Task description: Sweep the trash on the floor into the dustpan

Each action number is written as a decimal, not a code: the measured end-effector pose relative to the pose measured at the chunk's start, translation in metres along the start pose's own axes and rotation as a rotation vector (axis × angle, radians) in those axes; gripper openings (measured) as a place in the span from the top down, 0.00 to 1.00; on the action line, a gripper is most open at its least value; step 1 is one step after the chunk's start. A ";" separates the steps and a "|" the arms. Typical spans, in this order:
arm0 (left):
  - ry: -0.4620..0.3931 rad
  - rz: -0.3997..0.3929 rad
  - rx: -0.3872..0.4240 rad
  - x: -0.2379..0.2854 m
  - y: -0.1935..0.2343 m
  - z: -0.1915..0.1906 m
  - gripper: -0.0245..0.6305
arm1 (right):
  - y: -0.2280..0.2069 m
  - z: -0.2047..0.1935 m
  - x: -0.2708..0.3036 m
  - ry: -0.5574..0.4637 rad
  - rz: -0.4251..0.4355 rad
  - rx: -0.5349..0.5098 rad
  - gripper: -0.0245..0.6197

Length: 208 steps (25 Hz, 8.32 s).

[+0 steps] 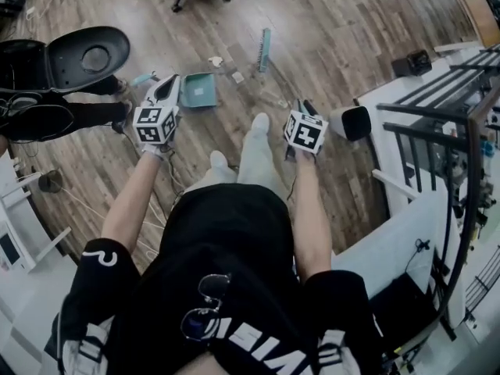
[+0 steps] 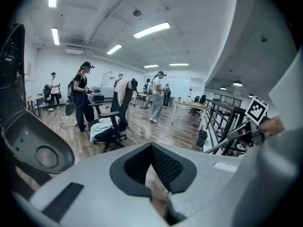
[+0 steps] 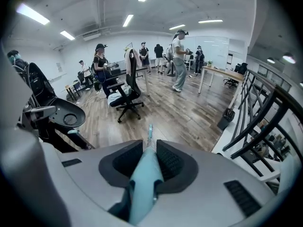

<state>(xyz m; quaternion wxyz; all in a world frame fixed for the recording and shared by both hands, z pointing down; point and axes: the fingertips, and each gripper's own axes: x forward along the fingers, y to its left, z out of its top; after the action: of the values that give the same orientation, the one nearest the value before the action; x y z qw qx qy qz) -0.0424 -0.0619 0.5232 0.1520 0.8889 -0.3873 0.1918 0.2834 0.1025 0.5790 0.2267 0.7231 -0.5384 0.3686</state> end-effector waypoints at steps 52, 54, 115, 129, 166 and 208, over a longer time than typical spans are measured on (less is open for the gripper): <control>0.084 0.170 -0.323 0.112 0.159 -0.156 0.96 | 0.213 -0.063 0.276 0.221 0.197 -0.281 0.83; 0.084 0.167 -0.319 0.110 0.157 -0.156 0.96 | 0.217 -0.069 0.271 0.231 0.199 -0.257 0.83; -0.047 -0.004 -0.041 0.023 0.007 0.060 0.96 | 0.071 0.087 0.043 -0.067 0.108 0.014 0.83; 0.044 -0.178 0.029 0.109 -0.115 0.048 0.96 | -0.073 0.018 0.050 0.035 -0.008 0.170 0.83; 0.217 -0.286 0.014 0.195 -0.200 -0.054 0.96 | -0.167 -0.188 0.128 0.385 -0.174 0.049 0.83; 0.135 0.128 -0.269 -0.010 0.157 -0.129 0.96 | 0.281 -0.155 0.169 0.406 0.261 -0.325 0.83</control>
<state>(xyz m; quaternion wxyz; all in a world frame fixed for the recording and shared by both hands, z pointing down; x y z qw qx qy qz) -0.1943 -0.1042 0.6511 0.2828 0.8193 -0.4540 0.2067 -0.0023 0.0221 0.7882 0.3933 0.5133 -0.6226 0.4408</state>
